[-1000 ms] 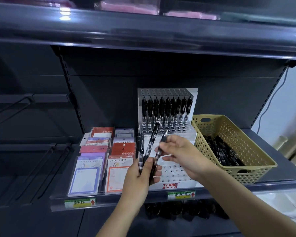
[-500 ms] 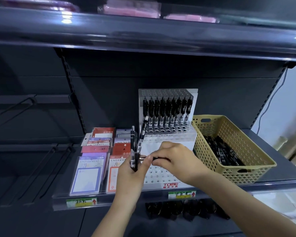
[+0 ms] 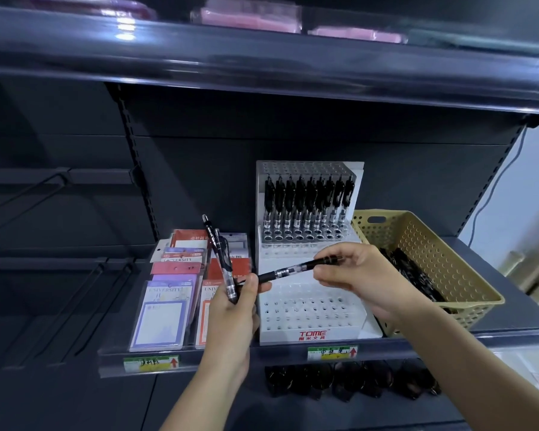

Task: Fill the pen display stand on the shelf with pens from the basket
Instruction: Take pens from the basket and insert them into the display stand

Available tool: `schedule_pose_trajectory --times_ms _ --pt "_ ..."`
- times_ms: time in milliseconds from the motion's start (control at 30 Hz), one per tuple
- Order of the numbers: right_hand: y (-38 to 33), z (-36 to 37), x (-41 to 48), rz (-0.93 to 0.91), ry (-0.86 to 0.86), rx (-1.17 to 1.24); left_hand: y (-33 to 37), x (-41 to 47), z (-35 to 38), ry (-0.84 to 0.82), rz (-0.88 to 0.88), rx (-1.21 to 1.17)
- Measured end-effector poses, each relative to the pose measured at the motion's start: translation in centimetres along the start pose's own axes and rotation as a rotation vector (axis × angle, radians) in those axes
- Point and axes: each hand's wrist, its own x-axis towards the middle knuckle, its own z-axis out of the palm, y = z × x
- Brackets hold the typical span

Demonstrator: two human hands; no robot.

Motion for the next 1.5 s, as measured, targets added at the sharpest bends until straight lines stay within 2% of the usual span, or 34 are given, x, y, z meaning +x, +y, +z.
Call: schedule_pose_trajectory --times_ms 33,100,267,367,533,633,733,933,1200,1500 --pt "0.0 0.0 -0.1 0.02 -0.032 0.146 -0.1 0.0 0.0 -0.009 -0.007 0.009" --pt "-0.1 0.0 -0.3 0.017 -0.059 0.289 -0.4 0.0 0.1 -0.006 -0.015 0.048" --pt "-0.6 0.8 -0.2 -0.08 -0.017 0.342 -1.3 -0.1 0.8 -0.042 0.072 0.18" --pt "-2.4 0.3 0.2 -0.148 0.115 0.208 -1.1 -0.6 1.1 -0.069 0.104 0.249" --pt "-5.9 -2.4 3.0 -0.356 0.535 -0.193 -1.5 -0.3 0.6 -0.003 0.106 0.254" --pt "-6.3 -3.1 5.1 -0.416 0.63 -0.415 -1.4 -0.3 0.7 0.013 0.064 0.248" --pt "-6.1 -3.0 6.9 -0.434 0.633 -0.537 -1.4 0.0 0.7 0.019 0.065 0.248" --pt "-5.5 -2.7 8.6 -0.432 0.619 -0.604 -1.5 0.5 0.2 0.031 0.078 0.225" --pt "-3.1 -2.6 9.4 -0.297 0.527 -0.662 -1.4 0.8 -0.1 0.023 0.062 0.26" --pt "-2.7 -2.7 9.2 -0.267 0.514 -0.665 -1.6 0.7 0.5 -0.006 0.055 0.271"
